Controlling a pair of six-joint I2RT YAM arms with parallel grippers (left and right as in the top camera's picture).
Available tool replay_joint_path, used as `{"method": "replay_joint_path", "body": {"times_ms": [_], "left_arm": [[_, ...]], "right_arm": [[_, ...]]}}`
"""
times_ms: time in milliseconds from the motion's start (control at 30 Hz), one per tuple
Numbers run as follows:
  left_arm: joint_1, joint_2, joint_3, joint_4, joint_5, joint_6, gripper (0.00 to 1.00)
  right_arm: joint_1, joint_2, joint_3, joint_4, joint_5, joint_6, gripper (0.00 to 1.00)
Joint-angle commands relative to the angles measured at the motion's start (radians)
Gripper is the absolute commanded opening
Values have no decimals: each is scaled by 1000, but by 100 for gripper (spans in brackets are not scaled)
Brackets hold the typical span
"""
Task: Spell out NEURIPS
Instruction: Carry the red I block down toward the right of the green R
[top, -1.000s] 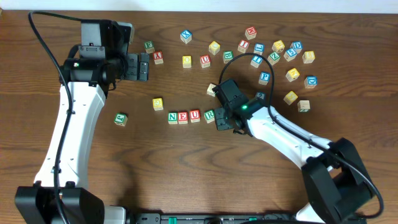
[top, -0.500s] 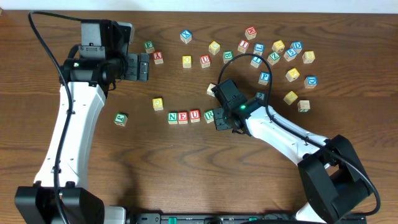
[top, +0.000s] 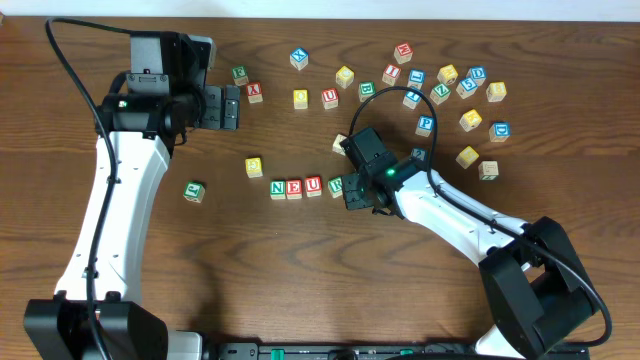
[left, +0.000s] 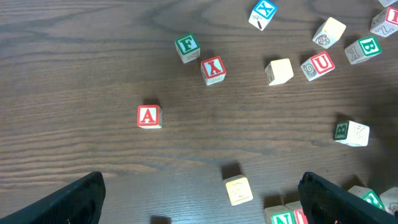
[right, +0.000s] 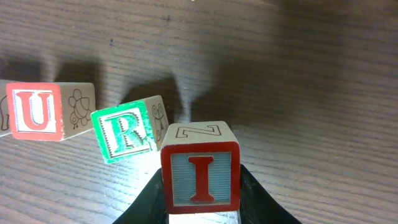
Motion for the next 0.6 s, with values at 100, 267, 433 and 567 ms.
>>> {"method": "replay_joint_path", "body": {"times_ms": [100,267,433,567], "left_arm": [[3,-4,26,0,6,11,98],[3,-4,26,0,6,11,98],[3,-4,26,0,6,11,98],[3,-4,26,0,6,11,98]], "right_arm": [[16,10,-2,3,-51,5,23],[20,10,-2,5,-53,6,23],[26,10,-2,5,-57,10,23],[34,10,-2,6,-57,13,23]]}}
